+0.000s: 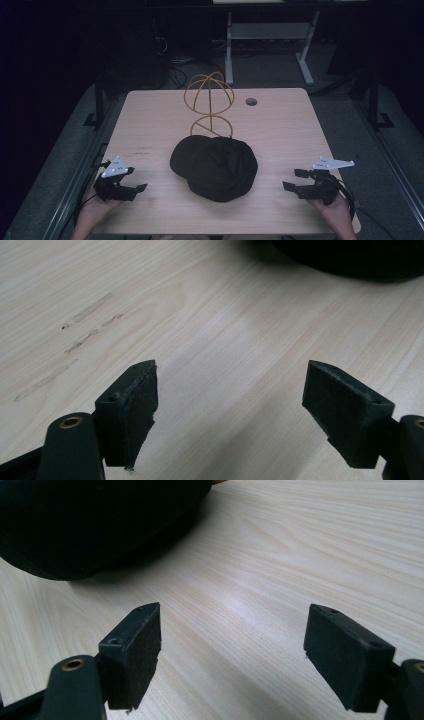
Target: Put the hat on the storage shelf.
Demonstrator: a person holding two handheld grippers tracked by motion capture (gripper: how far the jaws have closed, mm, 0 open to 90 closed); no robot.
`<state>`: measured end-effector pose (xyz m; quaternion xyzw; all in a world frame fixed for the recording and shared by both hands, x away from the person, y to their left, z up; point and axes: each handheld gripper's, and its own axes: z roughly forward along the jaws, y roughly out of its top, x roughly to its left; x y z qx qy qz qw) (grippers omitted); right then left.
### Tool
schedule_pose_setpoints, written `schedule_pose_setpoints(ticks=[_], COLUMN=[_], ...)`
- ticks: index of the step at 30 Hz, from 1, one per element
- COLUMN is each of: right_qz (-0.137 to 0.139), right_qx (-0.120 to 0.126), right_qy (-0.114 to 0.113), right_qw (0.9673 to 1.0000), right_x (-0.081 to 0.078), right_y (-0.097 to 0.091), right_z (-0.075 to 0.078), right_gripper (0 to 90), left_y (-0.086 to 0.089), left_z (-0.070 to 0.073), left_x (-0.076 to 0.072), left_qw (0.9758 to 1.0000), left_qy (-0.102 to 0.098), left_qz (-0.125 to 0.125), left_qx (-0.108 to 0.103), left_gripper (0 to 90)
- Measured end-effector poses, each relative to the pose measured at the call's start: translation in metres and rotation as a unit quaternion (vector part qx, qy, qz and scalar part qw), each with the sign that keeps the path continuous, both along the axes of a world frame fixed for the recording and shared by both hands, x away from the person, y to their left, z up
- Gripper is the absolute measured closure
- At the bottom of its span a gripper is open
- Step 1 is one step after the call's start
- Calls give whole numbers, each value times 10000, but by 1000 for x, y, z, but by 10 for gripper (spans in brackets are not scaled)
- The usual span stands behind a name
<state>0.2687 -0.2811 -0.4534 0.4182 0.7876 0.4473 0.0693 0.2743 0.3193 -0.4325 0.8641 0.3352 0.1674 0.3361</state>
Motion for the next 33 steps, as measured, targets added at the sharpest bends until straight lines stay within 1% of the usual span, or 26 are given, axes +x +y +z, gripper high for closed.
schedule_pose_setpoints(ticks=[7, 8, 11, 12, 13, 14, 15, 16, 17, 18, 19, 20, 23, 25, 27, 28, 29, 31, 33], right_qz=[38, 51, 63, 61, 61, 82, 82, 69, 68, 59, 59, 79, 70, 70, 86, 95, 98, 98, 95], right_qx=[34, 56, 75, 63, 63, 34, 34, 17, 22, 21, 21, 13, 31, 33, 38, 37, 42, 54, 66], right_qy=[-31, -44, -60, -63, -63, -118, -118, -131, -140, -124, -124, -163, -151, -122, -133, -134, -129, -133, -124], right_qw=[10000, 10000, 9999, 9999, 9999, 9999, 9999, 9999, 9999, 9999, 9999, 9998, 9999, 9999, 9999, 9999, 9999, 9998, 9999], right_x=[0, 0, 0, -1, -1, -2, -2, -3, -3, -4, -4, -3, -2, -2, -2, -2, -2, -2, -3], right_y=[0, 0, 1, 1, 1, 2, 2, 3, 3, 4, 4, 4, 4, 4, 5, 5, 5, 5, 5], right_z=[1, 1, 1, 2, 2, 3, 3, 4, 4, 4, 4, 4, 4, 4, 5, 5, 5, 5, 6], right_gripper=[225, 224, 224, 224, 224, 224, 224, 225, 225, 225, 225, 224, 224, 224, 224, 224, 224, 223, 222], left_y=[1, 0, -2, -5, -5, -10, -10, -14, -14, -17, -17, -19, -22, -25, -30, -34, -34, -42, -44], left_z=[1, 3, 6, 9, 9, 15, 15, 19, 19, 23, 23, 26, 29, 32, 36, 39, 39, 43, 44], left_x=[-2, -3, -5, -5, -5, -7, -7, -8, -8, -9, -9, -9, -9, -9, -9, -8, -8, -8, -9], left_qw=[9999, 9998, 9998, 9999, 9999, 9996, 9996, 9993, 9993, 9990, 9990, 9987, 9986, 9983, 9980, 9975, 9975, 9966, 9965], left_qy=[50, 50, 53, 2, 2, -45, -45, -91, -91, -128, -128, -147, -185, -181, -222, -230, -230, -259, -269], left_qz=[55, 61, 22, -42, -42, -130, -130, -210, -210, -281, -281, -338, -348, -407, -467, -552, -552, -679, -693], left_qx=[-98, -161, -187, -165, -165, -230, -230, -282, -282, -325, -325, -338, -357, -372, -369, -370, -370, -377, -391], left_gripper=[200, 199, 200, 200, 196, 197, 199, 199, 199, 199, 199, 199, 197, 197, 197, 197, 197, 196, 195])
